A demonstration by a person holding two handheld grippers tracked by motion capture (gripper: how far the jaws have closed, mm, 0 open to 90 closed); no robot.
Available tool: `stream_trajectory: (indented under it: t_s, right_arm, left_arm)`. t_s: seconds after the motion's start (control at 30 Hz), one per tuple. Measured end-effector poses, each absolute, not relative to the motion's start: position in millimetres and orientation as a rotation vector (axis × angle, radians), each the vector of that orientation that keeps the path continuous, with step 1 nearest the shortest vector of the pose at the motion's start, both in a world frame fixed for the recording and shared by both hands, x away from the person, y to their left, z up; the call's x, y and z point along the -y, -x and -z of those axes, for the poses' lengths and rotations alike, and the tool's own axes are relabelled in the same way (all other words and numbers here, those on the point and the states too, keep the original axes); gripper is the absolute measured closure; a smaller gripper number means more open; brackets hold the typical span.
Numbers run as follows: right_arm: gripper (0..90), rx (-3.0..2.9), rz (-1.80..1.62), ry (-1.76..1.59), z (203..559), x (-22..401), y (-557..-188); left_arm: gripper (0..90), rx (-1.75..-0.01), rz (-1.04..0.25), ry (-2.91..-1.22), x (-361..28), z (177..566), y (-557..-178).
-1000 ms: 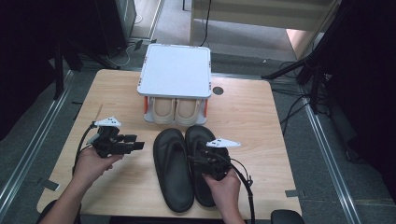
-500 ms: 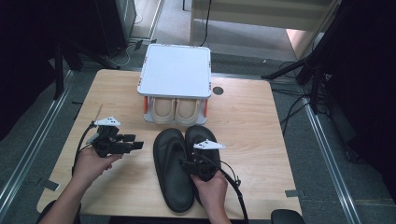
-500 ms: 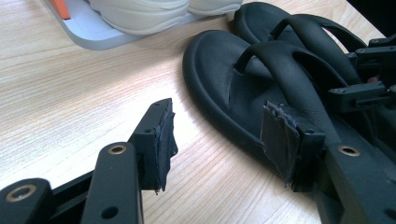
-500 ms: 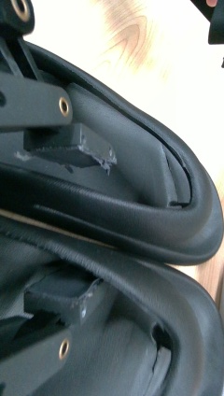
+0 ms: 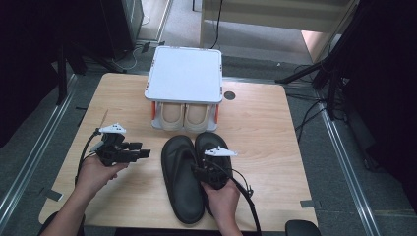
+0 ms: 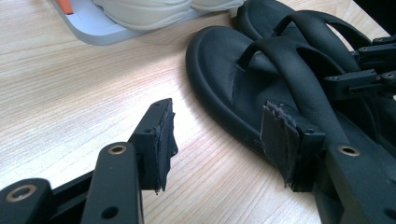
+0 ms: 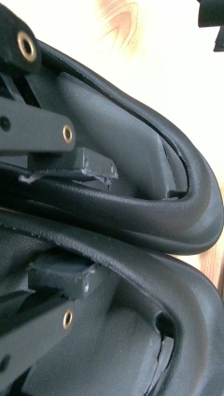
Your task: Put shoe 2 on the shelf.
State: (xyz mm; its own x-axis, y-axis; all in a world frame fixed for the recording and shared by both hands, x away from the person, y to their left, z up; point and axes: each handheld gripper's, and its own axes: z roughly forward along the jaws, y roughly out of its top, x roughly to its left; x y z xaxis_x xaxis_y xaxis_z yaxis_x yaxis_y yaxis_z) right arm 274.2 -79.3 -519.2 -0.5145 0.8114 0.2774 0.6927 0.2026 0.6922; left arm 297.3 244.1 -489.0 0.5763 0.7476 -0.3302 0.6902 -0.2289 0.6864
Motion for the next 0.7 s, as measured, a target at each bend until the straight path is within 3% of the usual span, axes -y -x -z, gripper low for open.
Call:
stream_trajectory:
  t_s: [0.23, 0.7]
  right_arm:
    - [69.4, -2.311, -1.224, -1.563, 518.2, 83.1, -278.0]
    - [75.7, -2.275, -1.280, -1.663, 518.2, 93.2, -277.9]
  left_arm:
    - [45.1, -1.157, -0.085, -1.962, -244.6, 489.9, -298.0]
    - [44.9, -1.157, -0.130, -1.939, -246.4, 487.6, -297.8]
